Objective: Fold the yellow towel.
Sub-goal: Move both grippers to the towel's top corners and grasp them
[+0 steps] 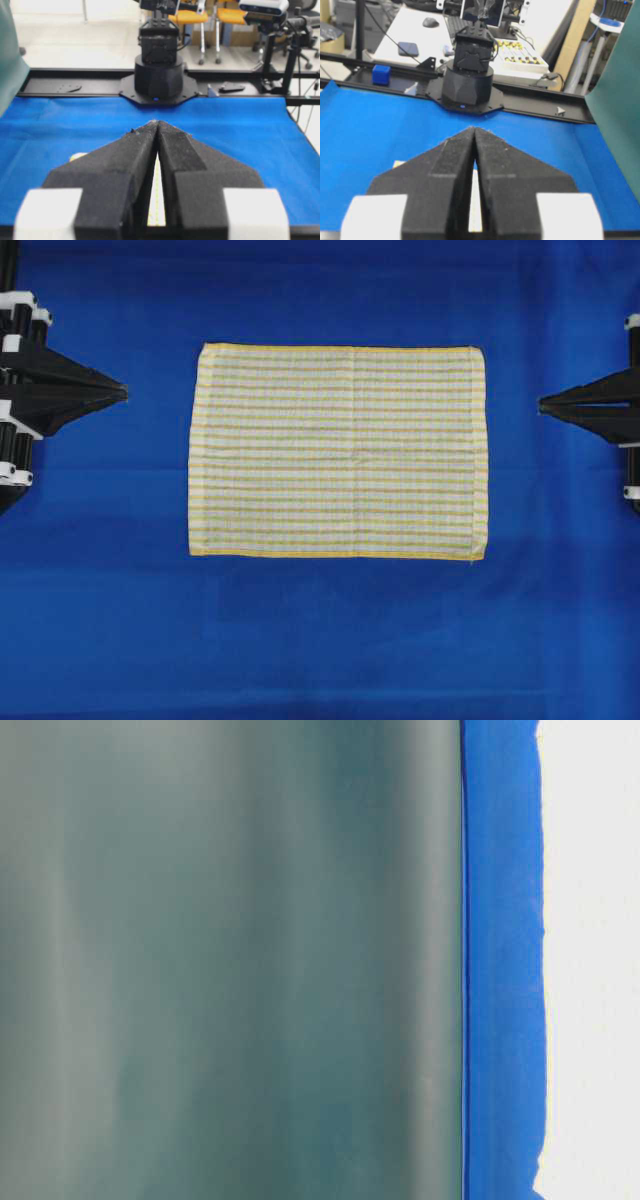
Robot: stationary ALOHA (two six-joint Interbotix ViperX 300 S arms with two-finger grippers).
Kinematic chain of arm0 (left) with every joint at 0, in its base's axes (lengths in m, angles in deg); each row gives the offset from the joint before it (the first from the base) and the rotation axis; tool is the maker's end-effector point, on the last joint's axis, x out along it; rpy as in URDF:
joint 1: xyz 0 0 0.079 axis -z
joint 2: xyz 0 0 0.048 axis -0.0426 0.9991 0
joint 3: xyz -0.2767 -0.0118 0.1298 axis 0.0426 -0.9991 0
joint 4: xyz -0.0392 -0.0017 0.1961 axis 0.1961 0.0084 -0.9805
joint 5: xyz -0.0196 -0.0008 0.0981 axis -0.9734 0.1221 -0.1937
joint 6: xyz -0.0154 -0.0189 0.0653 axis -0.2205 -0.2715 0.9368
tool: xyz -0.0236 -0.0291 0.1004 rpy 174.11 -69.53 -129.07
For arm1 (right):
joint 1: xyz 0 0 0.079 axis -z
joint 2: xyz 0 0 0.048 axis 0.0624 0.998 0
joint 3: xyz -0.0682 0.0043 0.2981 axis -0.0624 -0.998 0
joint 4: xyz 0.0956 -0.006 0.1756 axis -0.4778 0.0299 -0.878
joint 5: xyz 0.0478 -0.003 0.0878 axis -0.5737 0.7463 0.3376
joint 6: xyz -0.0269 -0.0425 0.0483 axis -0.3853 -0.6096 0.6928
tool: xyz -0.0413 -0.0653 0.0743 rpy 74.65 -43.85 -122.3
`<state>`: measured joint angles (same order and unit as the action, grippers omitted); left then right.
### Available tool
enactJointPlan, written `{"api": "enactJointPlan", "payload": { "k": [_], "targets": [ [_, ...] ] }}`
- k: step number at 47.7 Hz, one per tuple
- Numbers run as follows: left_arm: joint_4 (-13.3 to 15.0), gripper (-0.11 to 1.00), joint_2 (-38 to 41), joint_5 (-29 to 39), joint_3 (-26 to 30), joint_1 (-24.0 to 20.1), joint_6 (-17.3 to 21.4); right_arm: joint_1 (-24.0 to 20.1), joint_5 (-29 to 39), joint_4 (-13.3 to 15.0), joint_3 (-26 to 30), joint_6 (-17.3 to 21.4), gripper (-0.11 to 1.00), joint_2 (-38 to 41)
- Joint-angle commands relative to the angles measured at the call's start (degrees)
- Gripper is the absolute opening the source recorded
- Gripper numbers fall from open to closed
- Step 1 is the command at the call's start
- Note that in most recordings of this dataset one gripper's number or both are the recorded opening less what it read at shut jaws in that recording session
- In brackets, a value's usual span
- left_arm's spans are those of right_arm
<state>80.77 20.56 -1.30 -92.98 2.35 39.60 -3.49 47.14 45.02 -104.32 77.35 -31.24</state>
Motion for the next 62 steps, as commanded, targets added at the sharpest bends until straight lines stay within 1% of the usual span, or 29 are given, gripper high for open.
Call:
{"api": "enactJointPlan", "payload": {
  "k": [1, 7, 12, 21, 27, 29, 32, 34, 36, 38, 40, 42, 44, 48, 52, 56, 62],
  "targets": [
    [2.11, 0.02, 1.23, 0.7, 1.05, 0.26, 0.18, -0.18, -0.35, -0.35, 1.14, 0.7, 0.02, 0.79],
    [2.37, 0.01, 2.55, 0.7, 1.05, 0.09, -0.18, 1.32, 5.1, -0.7, 2.81, 1.32, 0.02, 2.46],
    [2.46, 0.01, 4.22, 1.05, 0.79, -2.02, -0.44, 4.04, 9.05, -0.88, 3.43, 2.11, 0.02, 4.13],
    [2.81, 0.02, 11.25, 1.67, 0.7, -8.88, -1.23, 10.63, 10.9, -0.88, 2.99, 3.96, 0.02, 8.53],
    [2.81, 0.03, 16.61, 1.49, 1.41, -11.43, -1.32, 14.77, 11.07, -0.88, 2.9, 5.45, 0.02, 12.92],
    [2.81, 0.08, 18.37, 1.41, 1.67, -12.13, -1.23, 15.64, 11.07, -0.88, 2.99, 5.63, 0.04, 14.59],
    [2.81, 0.24, 21.62, 1.32, 2.2, -13.36, -1.23, 17.14, 11.25, -0.88, 3.25, 5.71, 0.14, 16.79],
    [2.81, 0.36, 23.55, 1.14, 2.37, -14.06, -1.32, 18.02, 11.34, -0.88, 3.25, 5.71, 0.25, 18.46],
    [2.9, 0.5, 25.58, 0.97, 2.55, -14.85, -1.32, 19.25, 11.34, -0.88, 3.34, 5.71, 0.38, 20.21],
    [2.81, 0.63, 27.51, 0.7, 2.64, -15.73, -1.32, 20.3, 11.25, -0.88, 3.34, 5.71, 0.52, 21.71],
    [2.81, 0.75, 30.15, 0.26, 2.55, -17.14, -1.32, 21.18, 11.07, -0.88, 3.25, 5.71, 0.64, 23.29],
    [2.81, 0.83, 32.17, -0.26, 2.46, -18.37, -1.32, 22.24, 11.07, -0.88, 3.08, 5.71, 0.74, 24.7],
    [2.81, 0.84, 34.19, -0.88, 2.46, -19.51, -1.32, 23.12, 10.9, -0.88, 3.08, 5.71, 0.77, 26.19],
    [2.9, 0.77, 38.14, -2.46, 2.64, -21.88, -1.32, 24.61, 10.11, -0.88, 2.9, 5.71, 0.73, 29.09],
    [2.81, 0.77, 42.19, -4.48, 2.9, -23.73, -1.32, 26.02, 8.44, -0.79, 2.64, 5.63, 0.7, 32.34],
    [2.81, 0.78, 45.88, -6.15, 3.6, -24.61, -1.14, 27.51, 6.06, -0.7, 2.11, 5.63, 0.71, 35.42],
    [2.81, 0.78, 49.92, -6.94, 5.1, -25.14, -0.88, 29.79, 2.64, -0.79, 1.58, 5.63, 0.7, 40.69]
  ]
}}
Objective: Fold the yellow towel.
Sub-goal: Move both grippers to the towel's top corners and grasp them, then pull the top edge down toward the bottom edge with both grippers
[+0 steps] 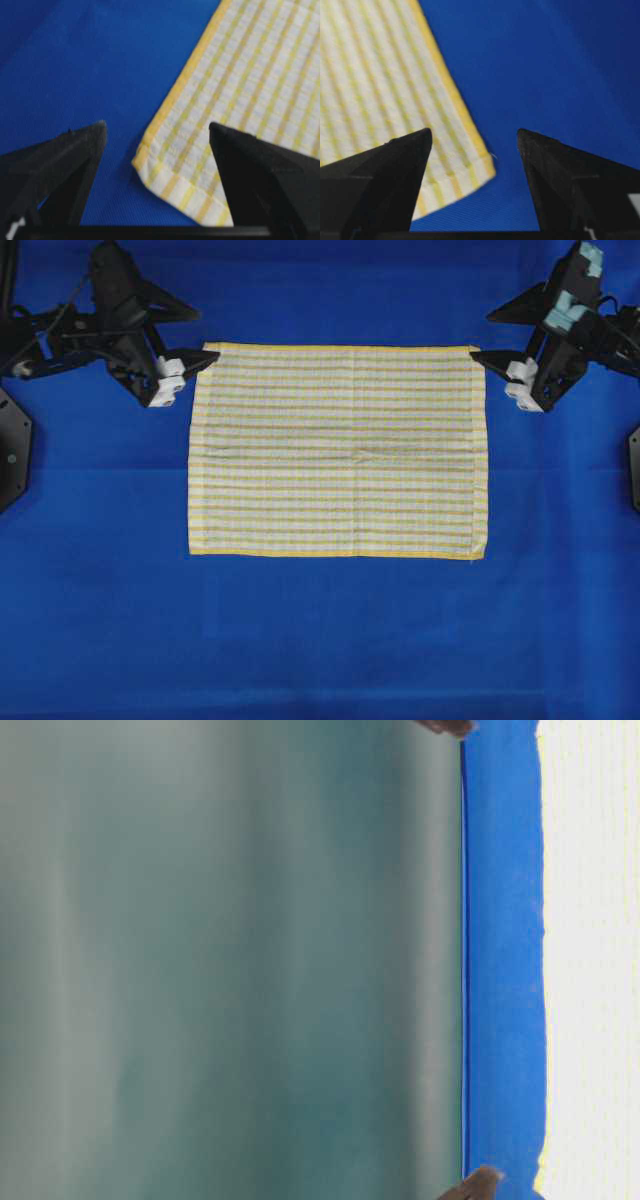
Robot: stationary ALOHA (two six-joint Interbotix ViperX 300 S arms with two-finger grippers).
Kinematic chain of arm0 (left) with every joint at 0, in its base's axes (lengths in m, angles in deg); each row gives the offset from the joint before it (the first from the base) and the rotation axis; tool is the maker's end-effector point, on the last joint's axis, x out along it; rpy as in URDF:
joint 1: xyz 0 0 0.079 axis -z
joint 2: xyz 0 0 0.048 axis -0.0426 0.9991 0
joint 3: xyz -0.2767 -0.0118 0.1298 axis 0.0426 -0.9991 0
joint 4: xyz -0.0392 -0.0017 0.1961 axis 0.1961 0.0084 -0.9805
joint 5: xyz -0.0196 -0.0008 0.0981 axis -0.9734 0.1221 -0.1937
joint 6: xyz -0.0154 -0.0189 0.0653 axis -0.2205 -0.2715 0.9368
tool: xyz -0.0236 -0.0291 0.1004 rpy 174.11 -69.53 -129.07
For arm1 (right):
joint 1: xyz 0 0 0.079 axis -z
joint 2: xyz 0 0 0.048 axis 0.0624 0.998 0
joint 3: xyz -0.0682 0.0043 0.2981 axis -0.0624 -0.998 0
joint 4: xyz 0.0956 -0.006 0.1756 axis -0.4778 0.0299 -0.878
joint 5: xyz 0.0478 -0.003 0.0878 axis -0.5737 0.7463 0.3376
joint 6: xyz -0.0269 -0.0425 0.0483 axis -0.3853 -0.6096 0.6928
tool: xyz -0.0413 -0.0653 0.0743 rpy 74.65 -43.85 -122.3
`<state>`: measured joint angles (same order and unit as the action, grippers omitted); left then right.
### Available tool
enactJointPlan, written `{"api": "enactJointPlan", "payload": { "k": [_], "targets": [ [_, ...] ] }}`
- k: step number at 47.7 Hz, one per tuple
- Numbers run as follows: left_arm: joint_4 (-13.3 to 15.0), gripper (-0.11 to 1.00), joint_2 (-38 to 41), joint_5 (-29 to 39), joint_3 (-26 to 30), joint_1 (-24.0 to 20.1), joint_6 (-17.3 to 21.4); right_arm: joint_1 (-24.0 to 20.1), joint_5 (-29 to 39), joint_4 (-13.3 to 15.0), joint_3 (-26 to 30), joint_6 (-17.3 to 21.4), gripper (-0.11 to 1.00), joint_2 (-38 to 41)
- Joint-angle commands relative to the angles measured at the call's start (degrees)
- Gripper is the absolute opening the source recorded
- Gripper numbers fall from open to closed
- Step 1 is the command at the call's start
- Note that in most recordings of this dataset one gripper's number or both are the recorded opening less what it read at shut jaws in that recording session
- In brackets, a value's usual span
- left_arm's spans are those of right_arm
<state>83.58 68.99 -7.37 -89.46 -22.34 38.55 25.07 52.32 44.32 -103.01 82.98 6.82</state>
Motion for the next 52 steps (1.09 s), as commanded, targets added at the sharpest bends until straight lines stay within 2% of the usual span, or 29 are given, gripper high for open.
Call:
{"api": "enactJointPlan", "payload": {
  "k": [1, 19, 24, 28, 31, 34, 37, 41, 52],
  "targets": [
    [0.0, 0.78, 2.11, -0.97, 1.76, -0.53, 0.35, 1.32, -3.08, 0.0, 0.26, 0.0, 0.7, 3.52],
    [0.0, 0.76, 10.99, -4.13, 3.16, -2.37, 0.53, 1.85, -8.53, -0.26, 2.11, 0.0, 0.69, 14.41],
    [0.09, 0.72, 12.48, -4.13, 3.43, -2.64, 0.35, 1.93, -9.05, -0.26, 2.55, 0.0, 0.64, 15.47],
    [0.0, 0.62, 13.36, -4.13, 3.43, -2.64, 0.26, 1.93, -9.05, -0.26, 2.72, -0.09, 0.53, 15.91],
    [0.09, 0.45, 13.8, -4.13, 3.52, -2.64, 0.26, 1.93, -8.96, -0.26, 2.64, -0.18, 0.39, 16.26],
    [0.09, 0.29, 14.24, -4.13, 3.6, -2.72, 0.18, 1.85, -9.05, -0.09, 2.46, -0.18, 0.2, 16.26],
    [0.09, 0.14, 14.33, -4.13, 3.6, -2.64, 0.18, 1.76, -9.05, -0.09, 2.37, -0.26, 0.07, 16.17],
    [0.0, 0.02, 14.5, -4.13, 3.6, -2.55, 0.0, 1.67, -9.05, 0.0, 2.55, -0.26, 0.05, 16.17],
    [0.0, 0.02, 13.8, -3.52, 3.25, -2.46, -0.09, 1.67, -9.32, 0.0, 2.55, -0.53, 0.05, 15.73]
  ]
}}
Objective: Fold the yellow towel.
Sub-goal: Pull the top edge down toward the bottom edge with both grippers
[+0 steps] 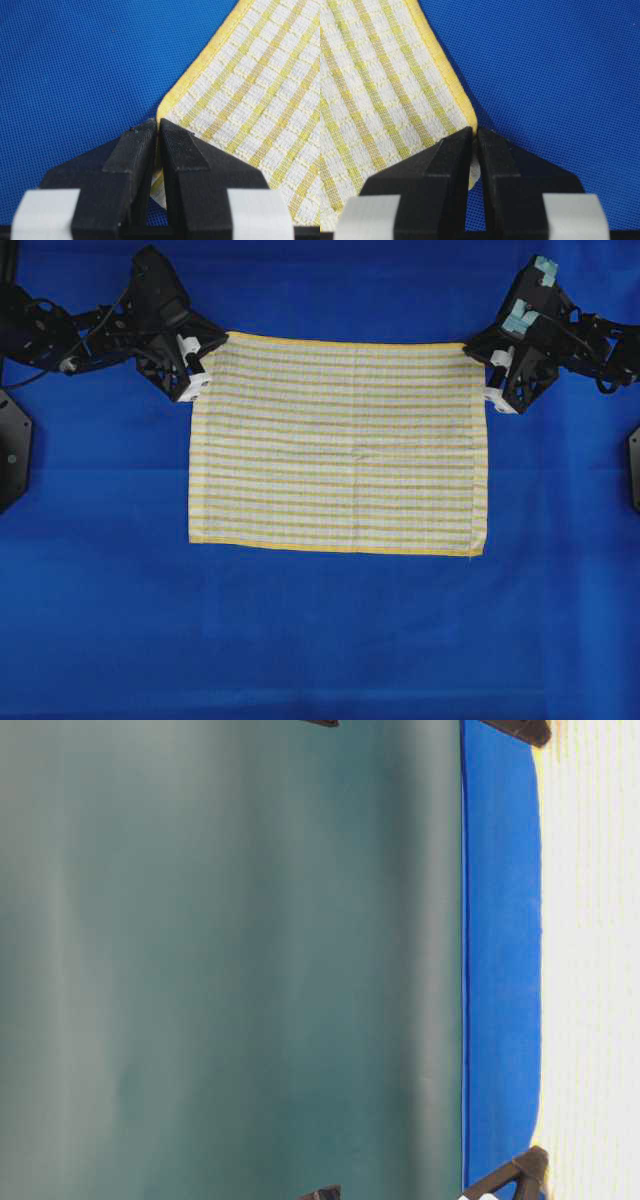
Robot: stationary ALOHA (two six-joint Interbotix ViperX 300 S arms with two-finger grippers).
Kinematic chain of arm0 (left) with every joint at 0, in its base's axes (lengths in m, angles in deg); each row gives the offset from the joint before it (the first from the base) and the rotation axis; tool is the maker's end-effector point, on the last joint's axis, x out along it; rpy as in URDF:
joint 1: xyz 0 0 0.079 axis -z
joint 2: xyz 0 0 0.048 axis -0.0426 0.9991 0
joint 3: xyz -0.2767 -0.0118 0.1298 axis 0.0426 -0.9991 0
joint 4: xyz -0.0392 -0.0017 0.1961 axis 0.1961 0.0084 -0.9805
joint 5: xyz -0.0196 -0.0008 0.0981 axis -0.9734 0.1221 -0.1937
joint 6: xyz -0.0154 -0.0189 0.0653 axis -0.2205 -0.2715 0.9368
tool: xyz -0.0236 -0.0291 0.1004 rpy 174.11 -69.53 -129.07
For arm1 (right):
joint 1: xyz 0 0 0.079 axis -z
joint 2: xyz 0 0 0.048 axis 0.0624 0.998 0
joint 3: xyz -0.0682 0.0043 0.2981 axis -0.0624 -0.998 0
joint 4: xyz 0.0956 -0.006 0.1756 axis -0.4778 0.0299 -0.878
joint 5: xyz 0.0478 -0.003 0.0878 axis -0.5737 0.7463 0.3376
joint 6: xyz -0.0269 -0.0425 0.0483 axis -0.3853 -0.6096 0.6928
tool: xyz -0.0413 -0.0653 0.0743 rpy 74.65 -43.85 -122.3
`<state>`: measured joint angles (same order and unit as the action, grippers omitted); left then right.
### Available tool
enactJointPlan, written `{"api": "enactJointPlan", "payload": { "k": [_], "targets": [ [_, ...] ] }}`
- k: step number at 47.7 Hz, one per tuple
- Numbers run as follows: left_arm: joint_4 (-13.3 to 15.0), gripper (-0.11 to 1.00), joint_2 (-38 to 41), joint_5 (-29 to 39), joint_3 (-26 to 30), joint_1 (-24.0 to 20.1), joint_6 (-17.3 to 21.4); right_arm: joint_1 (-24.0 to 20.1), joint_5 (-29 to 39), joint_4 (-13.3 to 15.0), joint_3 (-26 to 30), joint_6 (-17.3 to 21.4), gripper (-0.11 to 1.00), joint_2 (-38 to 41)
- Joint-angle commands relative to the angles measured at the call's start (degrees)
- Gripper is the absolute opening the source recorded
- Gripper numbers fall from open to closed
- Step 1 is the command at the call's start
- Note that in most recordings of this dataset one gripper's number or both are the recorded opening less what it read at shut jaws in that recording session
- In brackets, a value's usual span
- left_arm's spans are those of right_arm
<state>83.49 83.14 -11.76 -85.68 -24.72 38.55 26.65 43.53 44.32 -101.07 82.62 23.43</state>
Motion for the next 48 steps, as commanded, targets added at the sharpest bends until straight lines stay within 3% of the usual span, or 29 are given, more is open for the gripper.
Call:
{"api": "enactJointPlan", "payload": {
  "k": [1, 23, 40, 48],
  "targets": [
    [0.09, 0.02, -0.53, 1.14, -0.53, -0.09, -0.09, 0.09, -0.53, 0.09, 0.7, -0.18, 0.05, -0.97],
    [0.09, 0.02, -13.1, 10.2, -0.18, -0.09, 0.79, 0.79, 3.08, 0.09, 0.44, -0.44, 0.05, -9.23],
    [0.09, 0.02, -14.24, 11.25, -0.44, 1.49, 0.0, 0.53, 4.57, 0.09, 0.26, -0.18, 0.05, -10.46],
    [0.09, 0.02, -16.52, 13.54, -0.88, 4.48, -0.62, -1.58, 7.91, -0.18, 0.0, 0.35, 0.05, -13.54]
  ]
}}
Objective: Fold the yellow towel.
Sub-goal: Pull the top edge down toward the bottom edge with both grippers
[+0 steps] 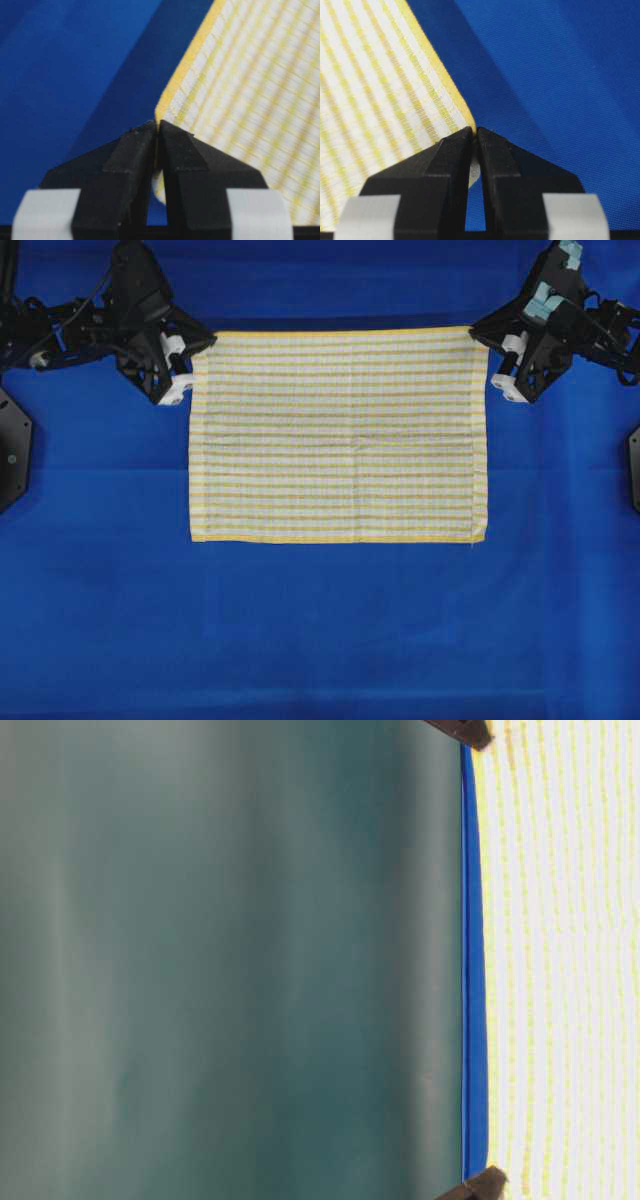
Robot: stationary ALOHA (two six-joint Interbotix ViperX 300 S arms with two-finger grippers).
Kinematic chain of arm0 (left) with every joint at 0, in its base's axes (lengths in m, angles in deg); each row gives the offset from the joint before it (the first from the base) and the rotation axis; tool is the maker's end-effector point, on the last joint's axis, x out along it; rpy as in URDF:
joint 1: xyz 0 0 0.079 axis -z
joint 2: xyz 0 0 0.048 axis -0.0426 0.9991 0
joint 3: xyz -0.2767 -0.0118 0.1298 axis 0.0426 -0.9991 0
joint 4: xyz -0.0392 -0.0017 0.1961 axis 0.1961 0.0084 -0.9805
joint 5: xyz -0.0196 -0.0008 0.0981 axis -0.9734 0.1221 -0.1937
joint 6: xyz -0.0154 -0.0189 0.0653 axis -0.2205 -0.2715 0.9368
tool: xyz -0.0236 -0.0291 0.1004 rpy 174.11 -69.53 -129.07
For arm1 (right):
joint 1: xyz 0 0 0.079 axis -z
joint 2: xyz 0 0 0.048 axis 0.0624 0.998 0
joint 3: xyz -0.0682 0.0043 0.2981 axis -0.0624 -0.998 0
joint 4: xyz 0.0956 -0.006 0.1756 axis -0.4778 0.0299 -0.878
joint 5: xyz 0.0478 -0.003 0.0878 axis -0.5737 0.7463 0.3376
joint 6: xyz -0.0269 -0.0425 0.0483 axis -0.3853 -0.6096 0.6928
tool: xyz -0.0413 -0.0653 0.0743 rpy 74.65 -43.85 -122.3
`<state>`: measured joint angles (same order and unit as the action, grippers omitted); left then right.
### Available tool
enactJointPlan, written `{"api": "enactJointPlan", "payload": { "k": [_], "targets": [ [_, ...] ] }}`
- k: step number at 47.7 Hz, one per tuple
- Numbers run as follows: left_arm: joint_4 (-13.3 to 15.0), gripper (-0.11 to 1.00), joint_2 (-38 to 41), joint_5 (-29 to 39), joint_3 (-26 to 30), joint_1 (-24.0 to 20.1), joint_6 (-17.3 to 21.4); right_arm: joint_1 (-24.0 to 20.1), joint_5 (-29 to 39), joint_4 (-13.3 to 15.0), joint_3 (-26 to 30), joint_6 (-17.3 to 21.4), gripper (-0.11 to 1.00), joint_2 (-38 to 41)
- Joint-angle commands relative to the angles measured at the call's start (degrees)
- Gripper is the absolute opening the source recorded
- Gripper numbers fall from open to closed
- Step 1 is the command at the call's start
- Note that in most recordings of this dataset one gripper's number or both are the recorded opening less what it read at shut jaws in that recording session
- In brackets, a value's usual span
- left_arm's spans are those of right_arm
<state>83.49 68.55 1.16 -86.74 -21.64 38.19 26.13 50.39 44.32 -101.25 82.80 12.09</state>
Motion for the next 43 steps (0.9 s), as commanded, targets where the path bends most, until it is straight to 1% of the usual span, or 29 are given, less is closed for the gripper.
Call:
{"api": "enactJointPlan", "payload": {
  "k": [1, 6, 11, 26, 34, 43],
  "targets": [
    [0.09, 0.02, -2.37, 0.97, 0.18, 1.93, -0.44, -1.49, 1.32, -0.26, 0.0, 0.26, 0.05, -2.64],
    [0.18, 0.02, -4.75, 2.55, -0.26, 5.1, -1.67, -4.13, 2.64, -1.32, -1.23, 1.67, 0.05, -5.27],
    [0.09, 0.02, -7.12, 3.25, -1.05, 9.14, -3.96, -7.29, 4.13, -2.46, -2.46, 3.43, 0.05, -7.91],
    [0.09, 0.02, -9.23, 3.16, -3.08, 19.69, -12.04, -18.81, 8.17, -5.45, -5.45, 8.09, 0.05, -15.29],
    [0.18, 0.02, -9.14, 3.16, -2.72, 24.79, -15.38, -24.79, 8.0, -6.68, -5.8, 10.02, 0.05, -16.0],
    [0.18, 0.02, -9.23, 3.34, -2.37, 29.09, -18.11, -29.27, 8.09, -8.96, -5.62, 10.99, 0.05, -15.03]
  ]
}}
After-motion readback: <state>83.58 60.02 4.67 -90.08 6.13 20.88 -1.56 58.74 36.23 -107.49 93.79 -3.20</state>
